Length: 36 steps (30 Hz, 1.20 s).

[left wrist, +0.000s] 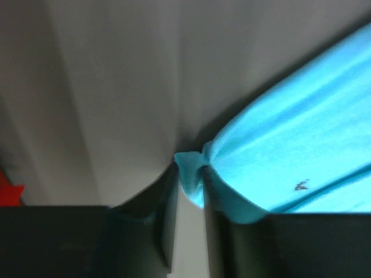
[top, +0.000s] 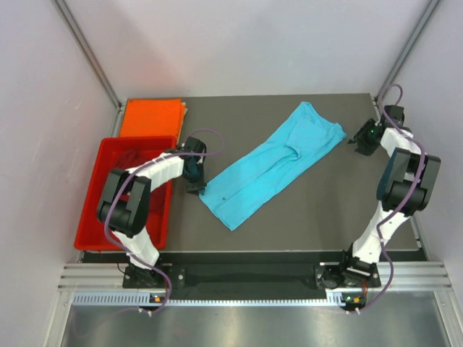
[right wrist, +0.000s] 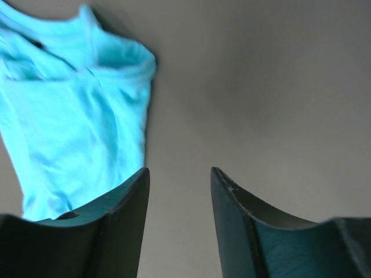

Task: Fold and stack the t-shirts
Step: Fold the tshirt

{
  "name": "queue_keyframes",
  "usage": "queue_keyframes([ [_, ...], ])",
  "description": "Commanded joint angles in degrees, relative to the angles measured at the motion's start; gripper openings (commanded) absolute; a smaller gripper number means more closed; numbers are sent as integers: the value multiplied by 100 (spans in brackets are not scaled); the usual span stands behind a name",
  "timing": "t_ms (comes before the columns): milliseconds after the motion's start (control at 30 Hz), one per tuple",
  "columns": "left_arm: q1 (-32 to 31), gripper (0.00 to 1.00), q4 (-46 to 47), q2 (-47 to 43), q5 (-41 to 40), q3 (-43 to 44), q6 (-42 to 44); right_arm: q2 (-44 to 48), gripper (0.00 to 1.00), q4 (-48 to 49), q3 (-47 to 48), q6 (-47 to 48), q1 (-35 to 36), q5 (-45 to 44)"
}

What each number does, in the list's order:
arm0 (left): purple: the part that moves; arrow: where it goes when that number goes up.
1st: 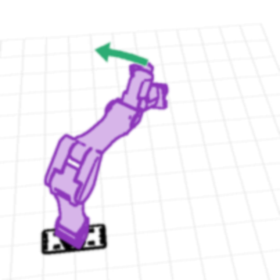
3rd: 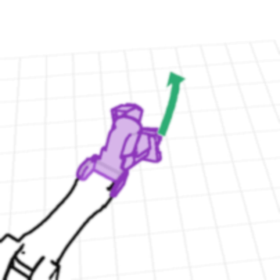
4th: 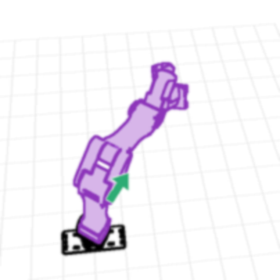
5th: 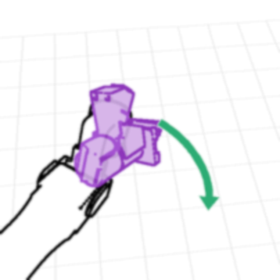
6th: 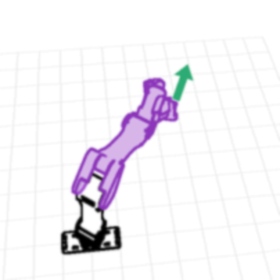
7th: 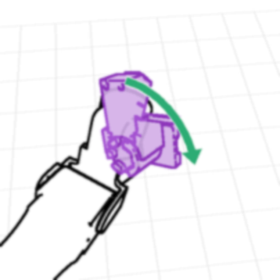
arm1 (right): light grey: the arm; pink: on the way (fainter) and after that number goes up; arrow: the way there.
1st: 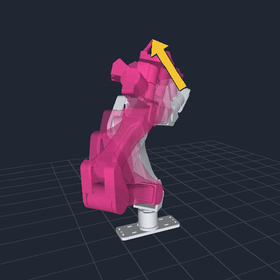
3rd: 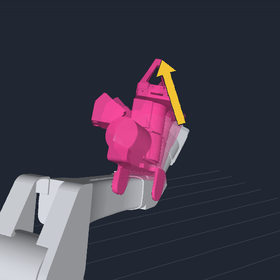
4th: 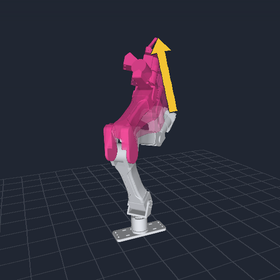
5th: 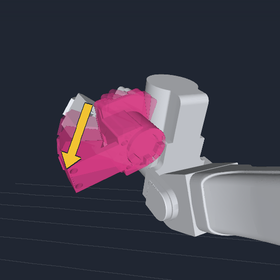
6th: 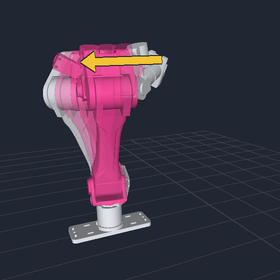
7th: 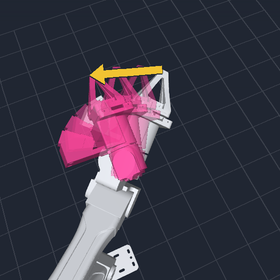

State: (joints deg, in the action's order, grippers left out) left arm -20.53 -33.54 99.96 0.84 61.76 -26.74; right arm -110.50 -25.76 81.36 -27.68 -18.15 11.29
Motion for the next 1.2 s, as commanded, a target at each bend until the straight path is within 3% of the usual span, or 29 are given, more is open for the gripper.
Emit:
queue_keyframes([
  [0,-12,31,-671,-337,-497,37,37,-366,45,984,46,-272,-48,504],
  [233,-609,45,-1119,-487,-875,1126,354,-1017,45,1987,300,-975,-39,937],
  [433,-917,45,-1120,-399,-594,1550,266,-1448,44,2197,547,-1064,-48,752],
  [533,-917,45,-1076,-320,-410,1716,301,-1597,37,2216,617,-1046,-57,761],
  [633,-874,45,-1294,-188,-523,2059,398,-1720,20,2224,749,-1011,-101,699],
  [700,-838,45,-1322,-144,-532,2278,477,-1895,2,2154,942,-985,-144,699],
  [733,-786,45,-1339,-118,-463,2340,486,-1984,0,2058,1247,-959,-162,708],
  [1033,-662,48,-1058,409,786,2508,670,-3442,1,1259,3962,-818,-189,849],
  [1133,-654,49,-927,637,944,2438,688,-3838,5,1091,4633,-844,-233,787],
  [1167,-662,49,-900,691,1057,2420,679,-3908,11,1056,4739,-870,-250,805],
])
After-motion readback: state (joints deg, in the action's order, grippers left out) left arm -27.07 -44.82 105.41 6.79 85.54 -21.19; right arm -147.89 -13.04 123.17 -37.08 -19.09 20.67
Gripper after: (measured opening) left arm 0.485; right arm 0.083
